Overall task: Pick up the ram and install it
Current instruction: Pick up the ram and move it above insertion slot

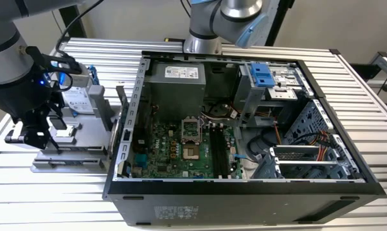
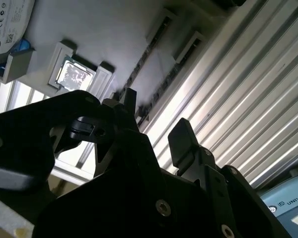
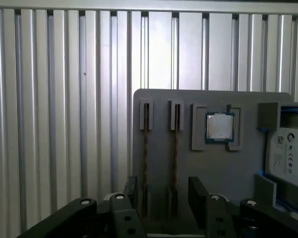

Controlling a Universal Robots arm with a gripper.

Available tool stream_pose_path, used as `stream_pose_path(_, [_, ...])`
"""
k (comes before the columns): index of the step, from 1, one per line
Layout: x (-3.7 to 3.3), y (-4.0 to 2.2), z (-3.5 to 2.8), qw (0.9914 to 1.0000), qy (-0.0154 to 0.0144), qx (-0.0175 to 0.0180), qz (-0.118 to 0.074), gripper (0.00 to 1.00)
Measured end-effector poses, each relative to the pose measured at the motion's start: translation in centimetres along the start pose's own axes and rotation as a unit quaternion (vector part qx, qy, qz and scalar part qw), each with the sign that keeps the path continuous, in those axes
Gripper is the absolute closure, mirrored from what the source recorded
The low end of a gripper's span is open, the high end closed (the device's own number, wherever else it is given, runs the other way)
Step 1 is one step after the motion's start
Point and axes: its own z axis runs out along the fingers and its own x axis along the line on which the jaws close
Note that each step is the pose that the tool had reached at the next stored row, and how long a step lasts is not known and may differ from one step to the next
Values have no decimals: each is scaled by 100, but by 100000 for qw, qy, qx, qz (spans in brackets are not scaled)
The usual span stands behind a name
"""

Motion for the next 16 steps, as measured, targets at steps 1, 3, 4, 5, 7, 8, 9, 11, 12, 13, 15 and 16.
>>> stream_pose_path(1, [0,0,10,100000,-6,7,2,0])
stream_pose_path(3, [1,-1,32,100000,-4,6,3,0])
stream_pose_path(4, [1,-1,43,100000,-3,3,5,0])
stream_pose_path(5, [2,-1,57,100000,-3,5,4,0])
stream_pose_path(7, [3,-1,83,100000,-4,6,5,0])
stream_pose_path(8, [4,-1,95,100000,-6,7,12,0])
stream_pose_path(9, [6,-1,107,100000,-7,7,14,0])
stream_pose_path(11, [12,-2,132,100000,-9,10,5,0])
stream_pose_path(12, [16,-2,141,100000,0,0,4,0])
stream_pose_path(13, [21,-2,153,100000,2,-3,5,0])
stream_pose_path(15, [33,-4,175,100000,-2,5,-1,0])
stream_pose_path(16, [38,-4,185,100000,-6,6,3,0])
